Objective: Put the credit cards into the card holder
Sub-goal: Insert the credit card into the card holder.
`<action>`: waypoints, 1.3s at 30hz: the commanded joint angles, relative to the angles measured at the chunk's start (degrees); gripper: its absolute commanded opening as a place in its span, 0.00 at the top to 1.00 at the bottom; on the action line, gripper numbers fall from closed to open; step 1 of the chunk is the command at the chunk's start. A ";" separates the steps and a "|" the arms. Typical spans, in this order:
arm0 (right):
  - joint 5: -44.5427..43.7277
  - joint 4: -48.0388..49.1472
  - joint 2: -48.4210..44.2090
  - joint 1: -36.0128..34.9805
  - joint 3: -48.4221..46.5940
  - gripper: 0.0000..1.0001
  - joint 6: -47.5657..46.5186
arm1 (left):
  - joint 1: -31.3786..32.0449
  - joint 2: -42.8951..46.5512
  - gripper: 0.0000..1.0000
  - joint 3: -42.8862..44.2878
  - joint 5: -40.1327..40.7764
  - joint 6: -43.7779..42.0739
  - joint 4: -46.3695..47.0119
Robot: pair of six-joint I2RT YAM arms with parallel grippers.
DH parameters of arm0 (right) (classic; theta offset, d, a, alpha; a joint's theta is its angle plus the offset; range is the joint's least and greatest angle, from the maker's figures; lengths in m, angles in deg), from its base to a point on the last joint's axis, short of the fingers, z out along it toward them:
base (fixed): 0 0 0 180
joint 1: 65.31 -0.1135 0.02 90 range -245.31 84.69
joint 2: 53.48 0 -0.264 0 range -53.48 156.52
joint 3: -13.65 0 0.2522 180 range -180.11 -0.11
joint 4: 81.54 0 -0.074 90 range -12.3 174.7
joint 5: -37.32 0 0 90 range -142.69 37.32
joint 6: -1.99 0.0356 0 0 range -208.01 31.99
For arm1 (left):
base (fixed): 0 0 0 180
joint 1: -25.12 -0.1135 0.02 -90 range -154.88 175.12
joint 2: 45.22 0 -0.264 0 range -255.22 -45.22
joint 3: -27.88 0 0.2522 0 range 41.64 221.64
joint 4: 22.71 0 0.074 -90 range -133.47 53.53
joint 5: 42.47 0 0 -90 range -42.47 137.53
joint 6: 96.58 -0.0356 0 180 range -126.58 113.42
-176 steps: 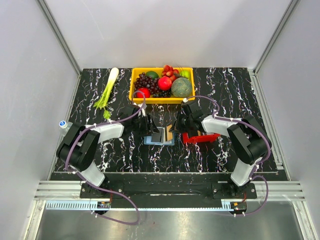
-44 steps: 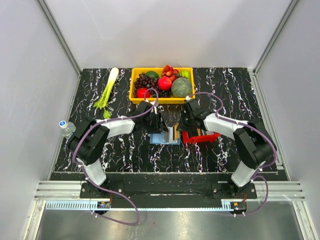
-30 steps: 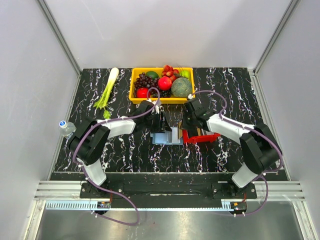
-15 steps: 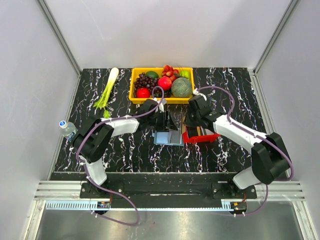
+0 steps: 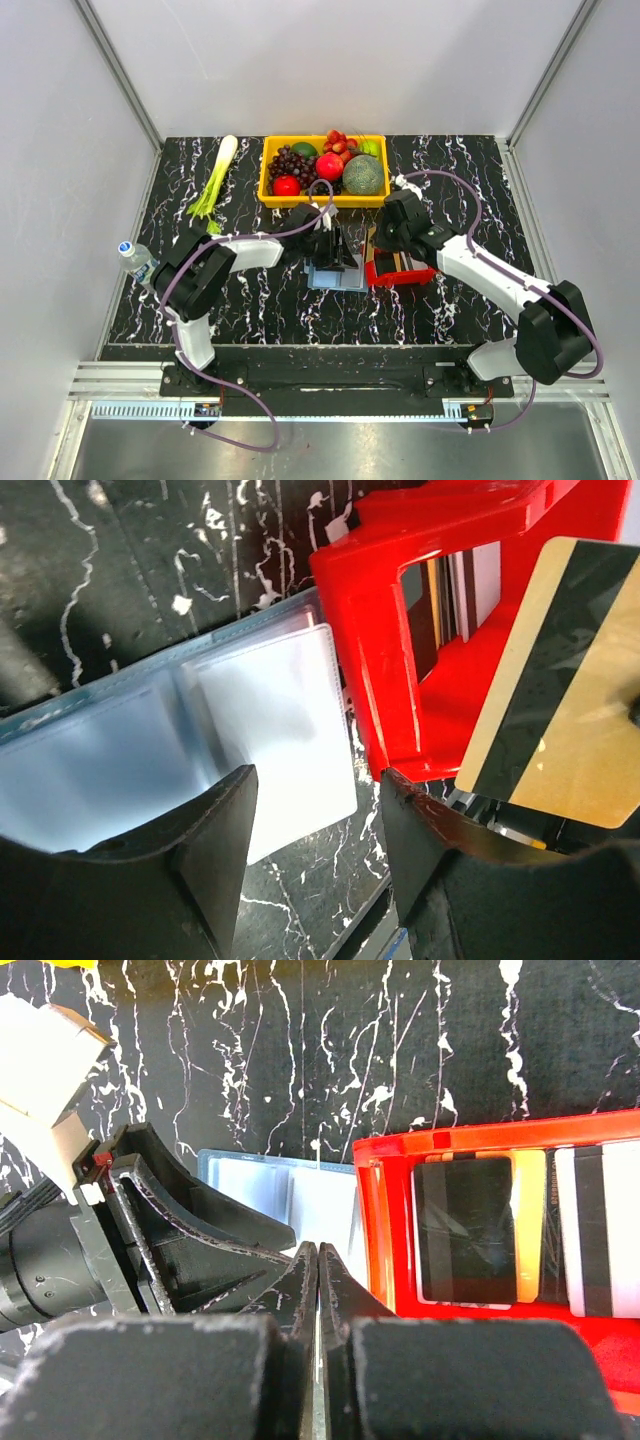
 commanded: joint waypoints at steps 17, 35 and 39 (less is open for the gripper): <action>15.52 22.85 10.69 -0.54 8.18 0.98 10.37 | -0.91 11.01 0.44 -3.31 17.14 -5.31 -9.22; 21.60 38.88 17.81 -0.45 16.01 0.99 14.86 | -1.97 12.15 0.48 -8.85 25.31 -6.90 -12.74; 22.39 40.29 18.43 -0.45 16.37 0.99 15.12 | -2.76 13.46 0.48 -10.60 26.46 -6.72 -13.18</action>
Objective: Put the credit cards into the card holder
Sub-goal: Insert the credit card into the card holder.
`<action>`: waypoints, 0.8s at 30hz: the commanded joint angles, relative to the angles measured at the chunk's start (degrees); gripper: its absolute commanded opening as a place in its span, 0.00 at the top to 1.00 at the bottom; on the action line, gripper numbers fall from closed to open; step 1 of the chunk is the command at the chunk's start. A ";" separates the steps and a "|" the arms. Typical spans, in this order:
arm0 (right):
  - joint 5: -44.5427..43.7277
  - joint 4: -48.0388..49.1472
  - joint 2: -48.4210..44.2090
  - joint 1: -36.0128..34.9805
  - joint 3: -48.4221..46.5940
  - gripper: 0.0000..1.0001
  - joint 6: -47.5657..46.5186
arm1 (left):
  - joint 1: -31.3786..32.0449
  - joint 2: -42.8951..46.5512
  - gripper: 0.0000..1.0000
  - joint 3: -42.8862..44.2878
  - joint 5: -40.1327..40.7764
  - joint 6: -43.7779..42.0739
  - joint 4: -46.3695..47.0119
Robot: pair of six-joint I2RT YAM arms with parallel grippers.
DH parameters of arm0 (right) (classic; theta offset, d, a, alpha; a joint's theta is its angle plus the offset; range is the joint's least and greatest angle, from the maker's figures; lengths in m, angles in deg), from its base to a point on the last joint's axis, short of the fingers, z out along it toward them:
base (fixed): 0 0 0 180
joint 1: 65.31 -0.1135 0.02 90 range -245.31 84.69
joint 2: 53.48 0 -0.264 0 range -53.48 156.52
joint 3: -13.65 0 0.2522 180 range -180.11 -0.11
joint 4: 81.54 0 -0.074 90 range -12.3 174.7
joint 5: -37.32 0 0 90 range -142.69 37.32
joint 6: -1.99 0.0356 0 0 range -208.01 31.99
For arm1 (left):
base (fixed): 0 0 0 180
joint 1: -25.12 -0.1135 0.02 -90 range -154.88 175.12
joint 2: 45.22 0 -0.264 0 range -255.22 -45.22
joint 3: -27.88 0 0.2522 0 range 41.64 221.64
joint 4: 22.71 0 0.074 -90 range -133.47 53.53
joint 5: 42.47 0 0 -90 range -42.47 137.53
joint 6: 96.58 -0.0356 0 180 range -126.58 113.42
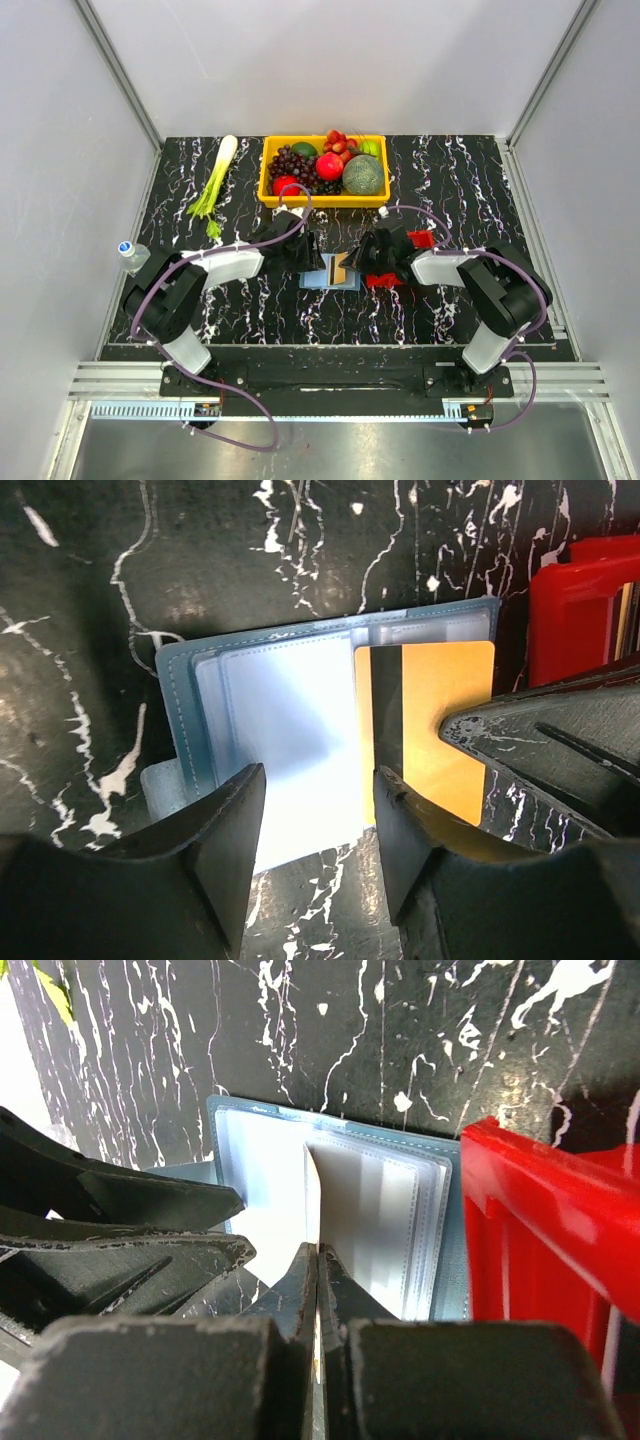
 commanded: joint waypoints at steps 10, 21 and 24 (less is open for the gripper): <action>1.34 2.80 -3.41 -0.45 -0.75 1.00 -1.15 | -1.38 4.60 0.48 -2.43 7.26 -2.36 -4.43; 4.15 5.26 -0.16 -0.54 -1.28 1.00 -0.01 | -1.82 3.02 0.46 -2.78 4.02 -1.48 -3.03; 4.85 4.91 1.94 -0.45 -2.07 1.00 -0.10 | -1.82 2.06 0.46 -2.70 3.22 -1.48 -2.93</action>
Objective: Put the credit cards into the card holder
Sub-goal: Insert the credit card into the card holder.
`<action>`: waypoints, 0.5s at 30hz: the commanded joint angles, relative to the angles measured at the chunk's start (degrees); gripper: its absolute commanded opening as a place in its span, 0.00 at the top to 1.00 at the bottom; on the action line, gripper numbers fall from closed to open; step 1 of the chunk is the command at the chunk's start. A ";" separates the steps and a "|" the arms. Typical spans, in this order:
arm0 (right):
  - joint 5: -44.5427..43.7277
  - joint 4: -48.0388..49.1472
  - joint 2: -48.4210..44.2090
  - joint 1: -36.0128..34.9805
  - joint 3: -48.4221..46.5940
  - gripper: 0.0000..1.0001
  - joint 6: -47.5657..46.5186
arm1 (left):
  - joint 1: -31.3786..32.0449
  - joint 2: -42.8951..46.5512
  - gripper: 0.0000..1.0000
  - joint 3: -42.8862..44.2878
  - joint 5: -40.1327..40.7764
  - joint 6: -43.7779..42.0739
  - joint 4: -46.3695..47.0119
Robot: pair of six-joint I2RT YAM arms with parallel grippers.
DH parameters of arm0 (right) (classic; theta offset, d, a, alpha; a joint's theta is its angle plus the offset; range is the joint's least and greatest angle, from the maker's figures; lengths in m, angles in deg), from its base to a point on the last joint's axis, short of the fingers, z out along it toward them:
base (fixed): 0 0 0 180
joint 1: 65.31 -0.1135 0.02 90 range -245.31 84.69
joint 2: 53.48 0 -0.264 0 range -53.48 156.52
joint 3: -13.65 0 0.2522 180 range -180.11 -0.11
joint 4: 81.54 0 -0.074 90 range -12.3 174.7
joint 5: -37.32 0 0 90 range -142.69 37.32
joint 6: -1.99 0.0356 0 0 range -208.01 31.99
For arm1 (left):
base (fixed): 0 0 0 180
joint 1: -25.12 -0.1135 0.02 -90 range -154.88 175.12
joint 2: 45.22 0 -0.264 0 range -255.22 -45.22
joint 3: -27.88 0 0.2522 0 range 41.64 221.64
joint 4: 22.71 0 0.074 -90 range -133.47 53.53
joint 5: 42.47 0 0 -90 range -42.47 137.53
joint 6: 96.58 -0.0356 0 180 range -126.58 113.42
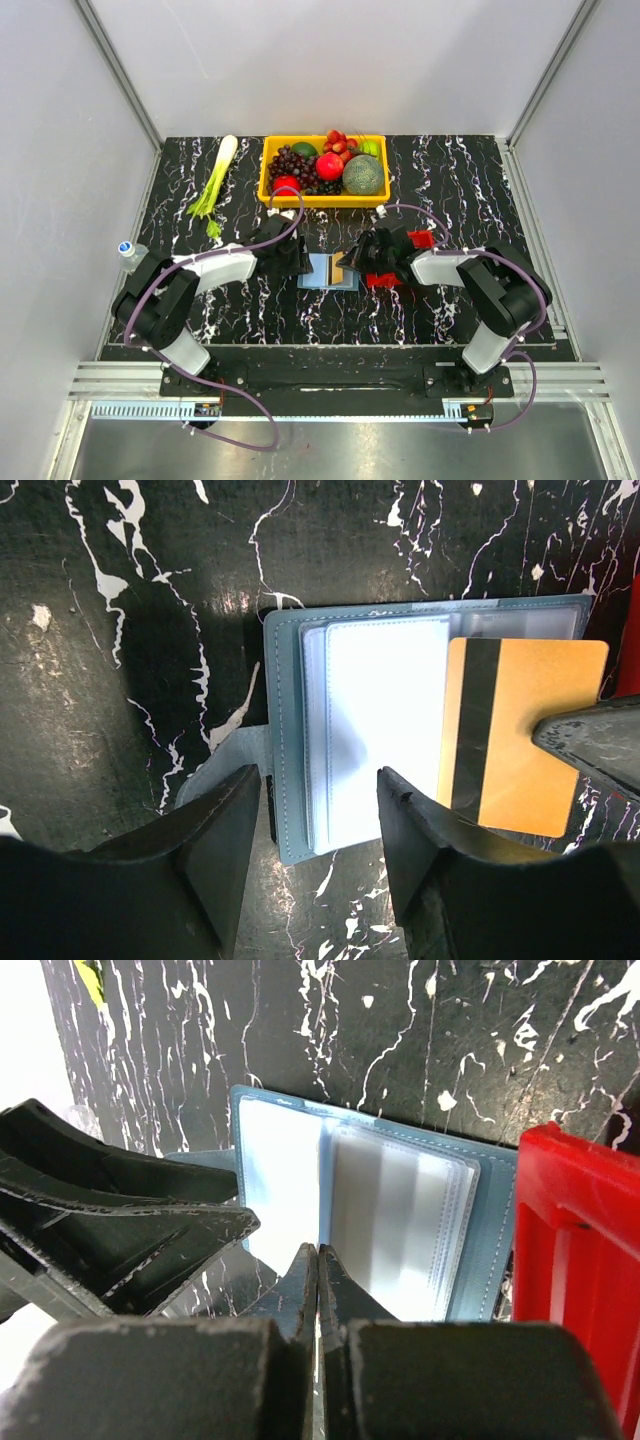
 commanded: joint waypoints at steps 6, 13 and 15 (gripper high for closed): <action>0.15 0.29 3.86 -0.41 -2.20 1.00 -0.05 | -0.25 -2.34 0.47 0.21 -2.16 0.05 1.68; 3.74 1.95 7.37 -0.49 -3.17 1.00 0.47 | -0.16 -4.18 0.65 -0.05 -4.79 0.05 2.82; 5.24 3.36 8.17 -0.41 -3.35 1.00 1.09 | -0.25 -4.36 0.75 -0.23 -5.23 -0.12 3.26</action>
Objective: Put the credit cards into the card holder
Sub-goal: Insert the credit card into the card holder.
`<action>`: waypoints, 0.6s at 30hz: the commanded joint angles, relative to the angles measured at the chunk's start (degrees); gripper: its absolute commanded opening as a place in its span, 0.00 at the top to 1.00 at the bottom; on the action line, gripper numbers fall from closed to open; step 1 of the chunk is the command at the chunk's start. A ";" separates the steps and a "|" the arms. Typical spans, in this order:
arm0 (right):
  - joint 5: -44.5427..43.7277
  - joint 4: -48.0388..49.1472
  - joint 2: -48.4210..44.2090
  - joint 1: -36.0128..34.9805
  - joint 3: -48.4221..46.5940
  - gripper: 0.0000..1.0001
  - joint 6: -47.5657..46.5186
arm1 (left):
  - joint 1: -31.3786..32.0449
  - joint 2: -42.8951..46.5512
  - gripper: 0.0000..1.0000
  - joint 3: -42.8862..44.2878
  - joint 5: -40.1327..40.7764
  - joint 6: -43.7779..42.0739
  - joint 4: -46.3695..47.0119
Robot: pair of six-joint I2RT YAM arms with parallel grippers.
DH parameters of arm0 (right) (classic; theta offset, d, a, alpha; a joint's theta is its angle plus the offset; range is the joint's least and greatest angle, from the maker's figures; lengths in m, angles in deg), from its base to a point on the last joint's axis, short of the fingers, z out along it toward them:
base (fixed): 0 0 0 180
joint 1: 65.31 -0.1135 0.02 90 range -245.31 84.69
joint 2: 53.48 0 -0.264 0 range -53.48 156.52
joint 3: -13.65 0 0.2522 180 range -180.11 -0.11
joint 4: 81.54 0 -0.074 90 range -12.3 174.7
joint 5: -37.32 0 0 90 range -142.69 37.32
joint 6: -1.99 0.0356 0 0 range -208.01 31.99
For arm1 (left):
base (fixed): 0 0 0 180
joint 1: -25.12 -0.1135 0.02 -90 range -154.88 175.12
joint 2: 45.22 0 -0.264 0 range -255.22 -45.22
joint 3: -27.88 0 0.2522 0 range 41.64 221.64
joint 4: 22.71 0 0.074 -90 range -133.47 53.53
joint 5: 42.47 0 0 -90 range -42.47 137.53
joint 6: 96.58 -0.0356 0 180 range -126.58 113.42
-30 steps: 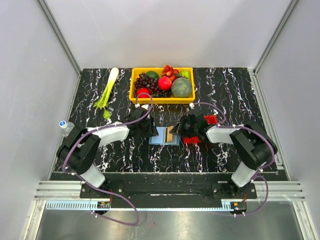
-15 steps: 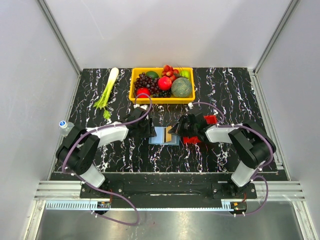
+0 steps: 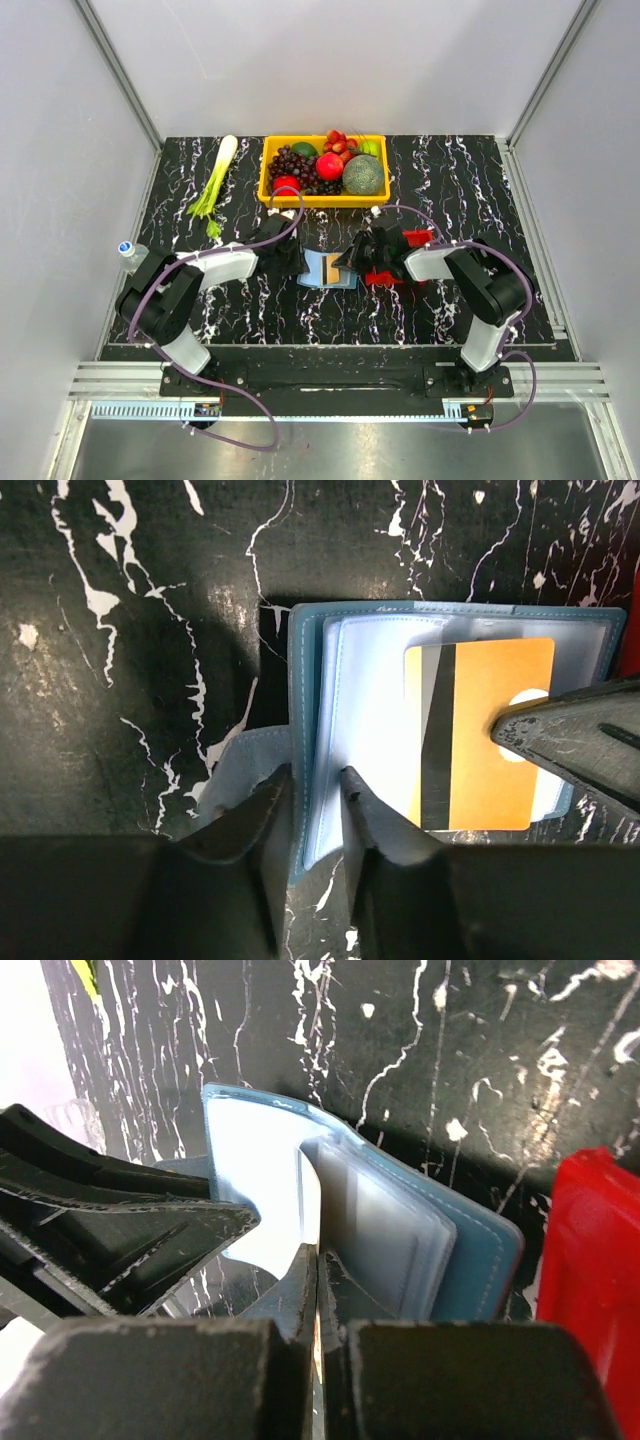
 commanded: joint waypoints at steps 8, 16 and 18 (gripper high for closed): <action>-1.06 -3.06 2.36 -0.52 -3.05 1.00 -0.47 | 0.43 -2.77 0.81 -0.73 -3.95 -0.39 1.62; -9.50 -5.96 0.33 -0.87 -2.70 1.00 -1.34 | 0.43 -2.50 0.89 -1.79 -5.79 0.05 2.50; -10.03 -5.87 0.77 -0.87 -3.05 1.00 -1.34 | 0.52 -2.15 0.91 -1.96 -5.88 0.05 2.41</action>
